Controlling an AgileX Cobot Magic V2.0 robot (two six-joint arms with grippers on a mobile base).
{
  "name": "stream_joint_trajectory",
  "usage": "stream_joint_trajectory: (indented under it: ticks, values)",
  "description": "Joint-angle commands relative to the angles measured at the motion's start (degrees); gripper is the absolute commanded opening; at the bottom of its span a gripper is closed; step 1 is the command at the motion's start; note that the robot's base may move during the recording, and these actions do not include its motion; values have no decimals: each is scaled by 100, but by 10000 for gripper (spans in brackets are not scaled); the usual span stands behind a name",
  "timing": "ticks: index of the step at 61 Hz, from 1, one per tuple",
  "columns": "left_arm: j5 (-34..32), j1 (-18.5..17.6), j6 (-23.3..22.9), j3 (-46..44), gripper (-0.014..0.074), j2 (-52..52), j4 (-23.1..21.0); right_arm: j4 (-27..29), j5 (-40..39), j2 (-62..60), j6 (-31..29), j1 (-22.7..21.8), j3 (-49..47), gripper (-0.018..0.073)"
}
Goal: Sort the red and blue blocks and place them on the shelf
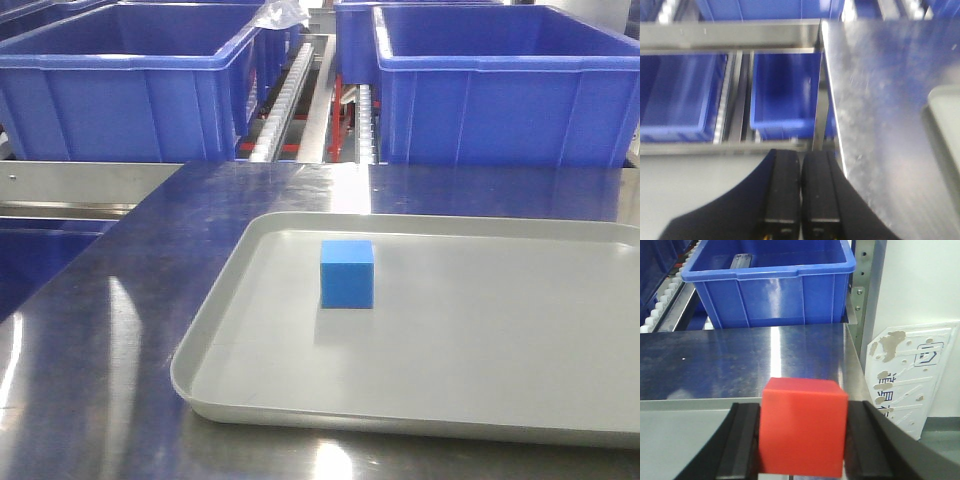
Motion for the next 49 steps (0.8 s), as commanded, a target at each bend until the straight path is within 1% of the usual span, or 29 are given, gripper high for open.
stream_joint_trajectory:
  ticks: [1, 8, 17, 29, 36, 40, 42, 45, 49]
  values:
    - [-340, -38, -2, -198, 136, 338, -2, -85, -560, 21, -19, -40, -172, 49]
    - [-340, -38, 75, -198, 136, 817, -2, -85, -560, 21, -19, -40, -172, 49]
    - [-332, -38, 289, -210, 136, 1373, -170, -85, -560, 21, -19, -40, -172, 49]
    - [-332, -38, 747, -478, 136, 1835, -1017, -85, -560, 21, -19, -40, -172, 49]
    - [-348, -38, 793, -697, 143, 2035, -1268, -85, -560, 21, -19, -40, -172, 49]
    - [-348, -79, 845, -827, 190, 2116, -1404, -85, -560, 21, -19, -40, -172, 49]
    - [-337, -138, 939, -898, 235, 2191, -1461, -85, -560, 21, -19, -40, -172, 49]
    - [-353, -217, 939, -971, 302, 2265, -1473, -85, -560, 21, -19, -40, -172, 49]
    - [-408, -344, 939, -1046, 419, 2390, -1473, -85, -560, 21, -19, -40, -172, 49]
